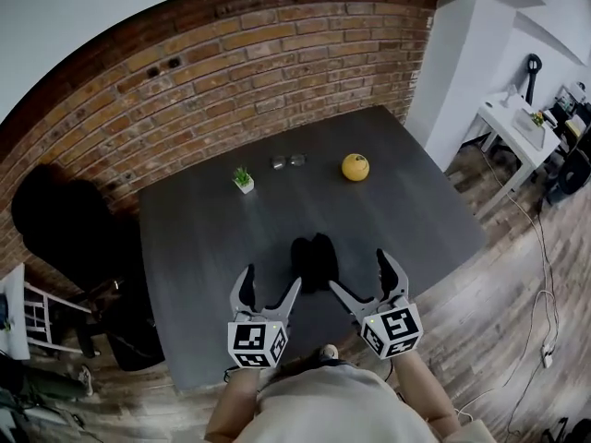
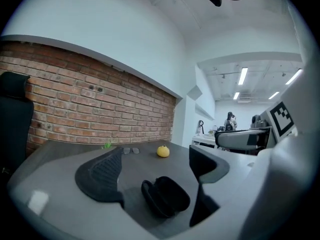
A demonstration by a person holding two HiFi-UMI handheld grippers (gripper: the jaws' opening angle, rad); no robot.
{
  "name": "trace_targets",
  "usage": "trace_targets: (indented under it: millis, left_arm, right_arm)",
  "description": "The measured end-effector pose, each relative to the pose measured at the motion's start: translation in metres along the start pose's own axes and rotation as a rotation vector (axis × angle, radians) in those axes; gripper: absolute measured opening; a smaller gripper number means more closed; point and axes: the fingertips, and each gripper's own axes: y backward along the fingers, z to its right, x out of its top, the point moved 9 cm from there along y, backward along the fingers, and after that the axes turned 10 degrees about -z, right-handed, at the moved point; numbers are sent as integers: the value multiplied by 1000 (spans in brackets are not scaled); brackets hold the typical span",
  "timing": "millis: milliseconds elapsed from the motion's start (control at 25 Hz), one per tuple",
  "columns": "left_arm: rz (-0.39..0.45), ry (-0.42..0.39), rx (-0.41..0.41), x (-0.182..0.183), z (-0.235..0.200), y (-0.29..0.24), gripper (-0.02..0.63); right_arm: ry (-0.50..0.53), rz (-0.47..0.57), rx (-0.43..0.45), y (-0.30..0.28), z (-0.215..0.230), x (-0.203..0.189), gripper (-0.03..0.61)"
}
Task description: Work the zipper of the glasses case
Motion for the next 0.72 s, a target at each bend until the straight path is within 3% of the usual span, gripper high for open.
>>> trace_targets:
  millis: [440,720]
  left_arm:
    - [-50,68,138,-17,0,-39,410]
    - [-172,155,169,-46,-17,-56,410]
  right_arm:
    - [29,-52,142,-49,48,-10,459]
    - [34,-117,150,-71,66,-31,459]
